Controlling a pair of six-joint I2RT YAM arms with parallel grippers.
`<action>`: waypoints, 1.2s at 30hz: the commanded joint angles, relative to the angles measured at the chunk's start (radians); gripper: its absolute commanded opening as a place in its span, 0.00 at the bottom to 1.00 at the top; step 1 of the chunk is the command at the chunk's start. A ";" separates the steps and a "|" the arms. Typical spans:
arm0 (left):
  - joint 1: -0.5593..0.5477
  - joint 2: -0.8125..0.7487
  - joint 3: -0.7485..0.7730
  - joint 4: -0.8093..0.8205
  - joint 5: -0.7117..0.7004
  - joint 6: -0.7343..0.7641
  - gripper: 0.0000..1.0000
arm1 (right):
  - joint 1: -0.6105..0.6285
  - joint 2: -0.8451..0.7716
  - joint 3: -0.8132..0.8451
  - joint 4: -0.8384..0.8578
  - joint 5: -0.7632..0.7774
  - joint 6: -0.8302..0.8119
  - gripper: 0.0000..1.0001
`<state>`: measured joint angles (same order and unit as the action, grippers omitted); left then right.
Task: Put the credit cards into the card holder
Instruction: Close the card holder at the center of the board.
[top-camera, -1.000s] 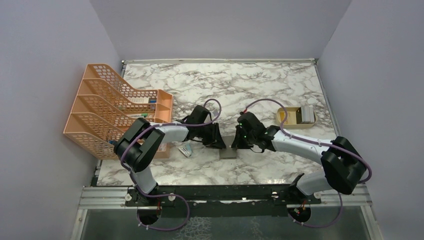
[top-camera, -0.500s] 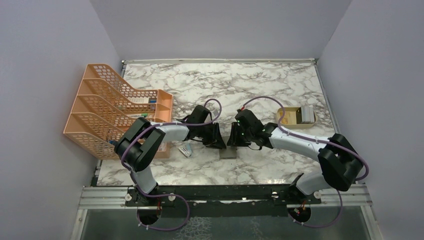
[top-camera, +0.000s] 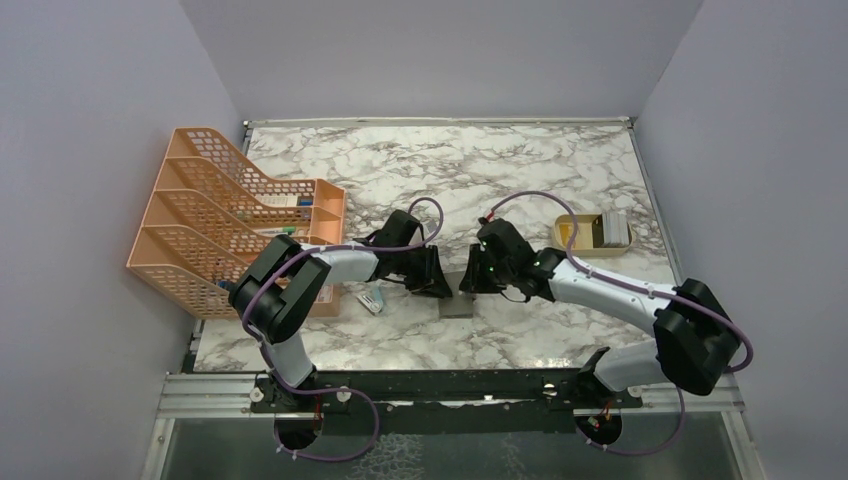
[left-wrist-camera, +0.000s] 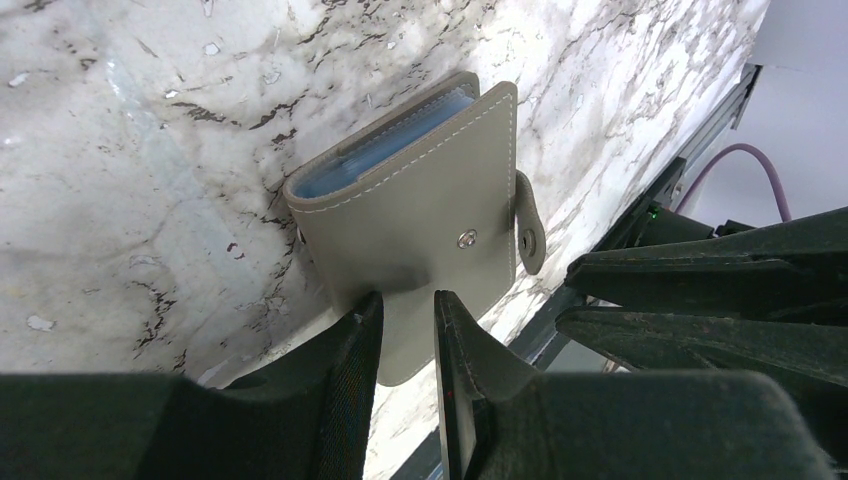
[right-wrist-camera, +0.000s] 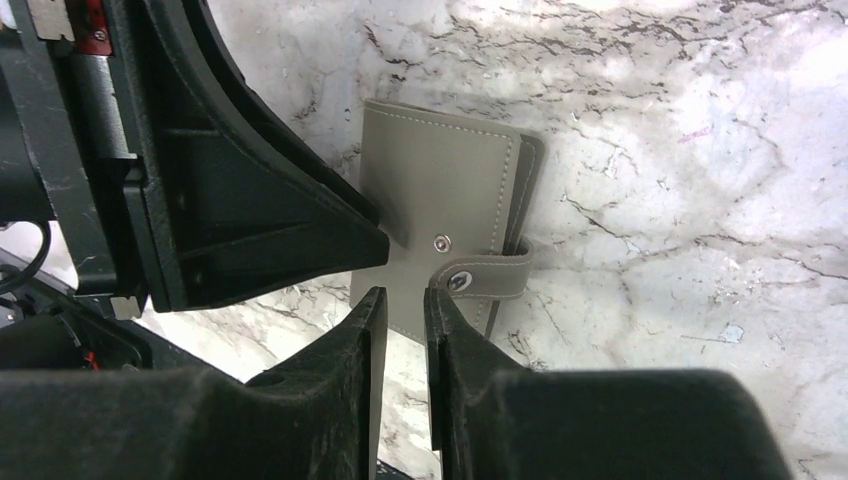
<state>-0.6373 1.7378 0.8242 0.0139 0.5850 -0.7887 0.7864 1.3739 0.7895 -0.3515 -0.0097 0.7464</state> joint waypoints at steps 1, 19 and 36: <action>-0.003 0.028 0.005 -0.079 -0.100 0.045 0.29 | -0.009 -0.032 -0.023 0.000 0.027 -0.007 0.20; -0.003 0.025 0.028 -0.114 -0.118 0.055 0.29 | -0.088 -0.038 -0.140 0.167 -0.113 0.019 0.28; -0.005 0.038 0.049 -0.121 -0.117 0.054 0.30 | -0.094 0.046 -0.139 0.241 -0.165 0.016 0.18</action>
<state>-0.6437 1.7397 0.8604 -0.0578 0.5568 -0.7696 0.6983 1.4025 0.6571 -0.1539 -0.1516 0.7586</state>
